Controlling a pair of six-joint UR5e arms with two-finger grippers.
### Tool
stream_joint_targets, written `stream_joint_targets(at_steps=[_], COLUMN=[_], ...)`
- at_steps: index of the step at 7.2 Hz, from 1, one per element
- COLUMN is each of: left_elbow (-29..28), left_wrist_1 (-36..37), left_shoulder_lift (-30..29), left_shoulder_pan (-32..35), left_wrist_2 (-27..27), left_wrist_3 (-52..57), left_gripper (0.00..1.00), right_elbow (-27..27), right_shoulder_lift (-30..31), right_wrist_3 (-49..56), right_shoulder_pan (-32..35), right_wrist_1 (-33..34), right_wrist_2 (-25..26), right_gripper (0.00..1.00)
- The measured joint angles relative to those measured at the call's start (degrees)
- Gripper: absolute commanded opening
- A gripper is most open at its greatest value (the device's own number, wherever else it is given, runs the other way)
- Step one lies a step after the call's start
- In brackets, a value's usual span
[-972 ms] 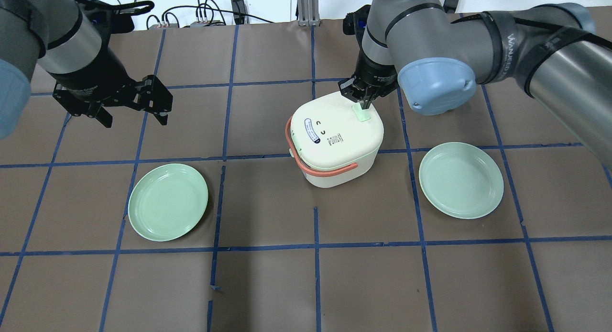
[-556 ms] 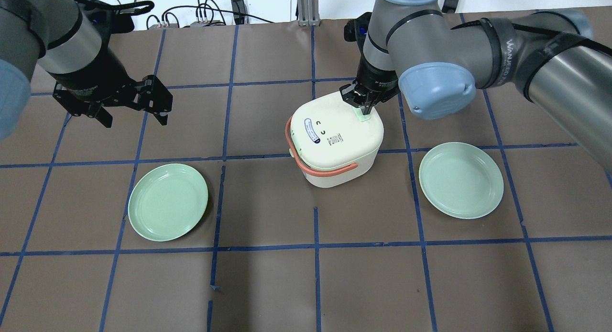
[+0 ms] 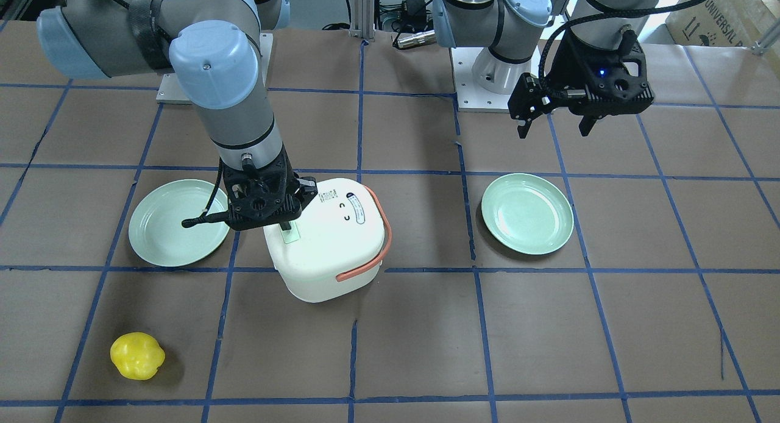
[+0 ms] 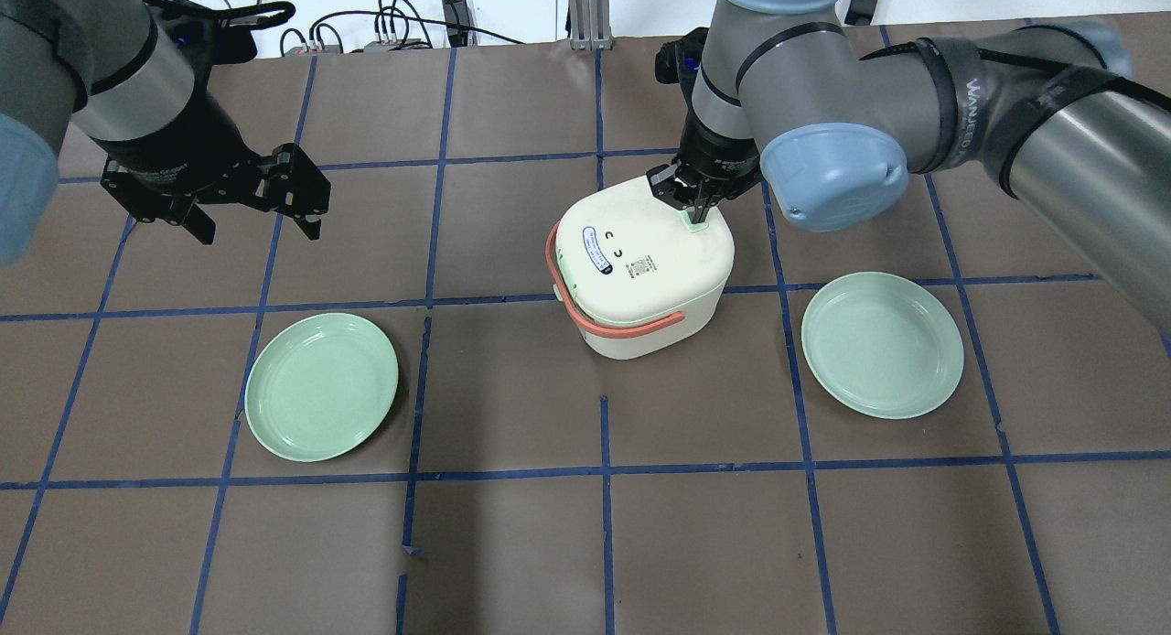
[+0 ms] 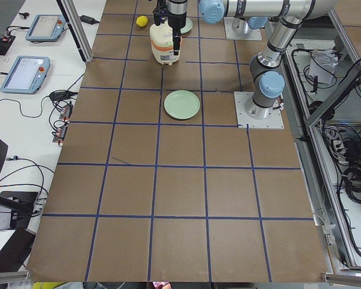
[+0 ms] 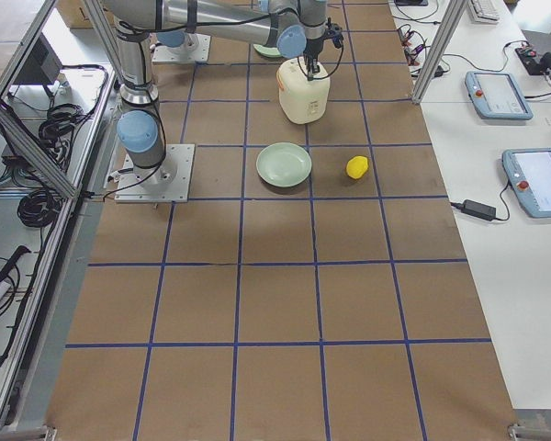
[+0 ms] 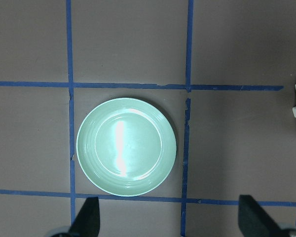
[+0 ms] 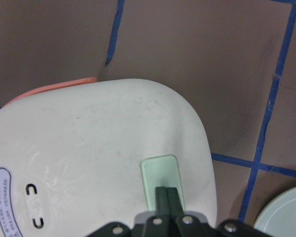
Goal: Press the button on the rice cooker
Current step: 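Press down on the green button with the closed right gripper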
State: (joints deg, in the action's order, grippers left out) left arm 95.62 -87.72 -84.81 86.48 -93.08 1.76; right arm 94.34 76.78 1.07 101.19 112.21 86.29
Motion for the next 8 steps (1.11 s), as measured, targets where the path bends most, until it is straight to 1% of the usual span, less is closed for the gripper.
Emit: stream_joint_targets(at_steps=[4, 6, 7, 8], left_elbow=[0.0, 0.0, 0.0, 0.0], left_wrist_1=[0.0, 0.0, 0.0, 0.0], left_shoulder_lift=[0.0, 0.0, 0.0, 0.0], left_shoulder_pan=[0.0, 0.0, 0.0, 0.0], left_wrist_2=[0.0, 0.0, 0.0, 0.0], left_wrist_3=[0.0, 0.0, 0.0, 0.0], left_gripper=[1.0, 1.0, 1.0, 1.0], right_elbow=[2.0, 2.0, 1.7, 0.7], right_shoulder_lift=[-0.1, -0.1, -0.1, -0.1], right_wrist_3=[0.2, 0.3, 0.3, 0.3], right_shoulder_pan=[0.1, 0.0, -0.1, -0.3], right_wrist_1=[1.5, 1.9, 1.9, 1.8], right_wrist_2=[-0.1, 0.1, 0.1, 0.1], right_gripper=[0.06, 0.08, 0.1, 0.21])
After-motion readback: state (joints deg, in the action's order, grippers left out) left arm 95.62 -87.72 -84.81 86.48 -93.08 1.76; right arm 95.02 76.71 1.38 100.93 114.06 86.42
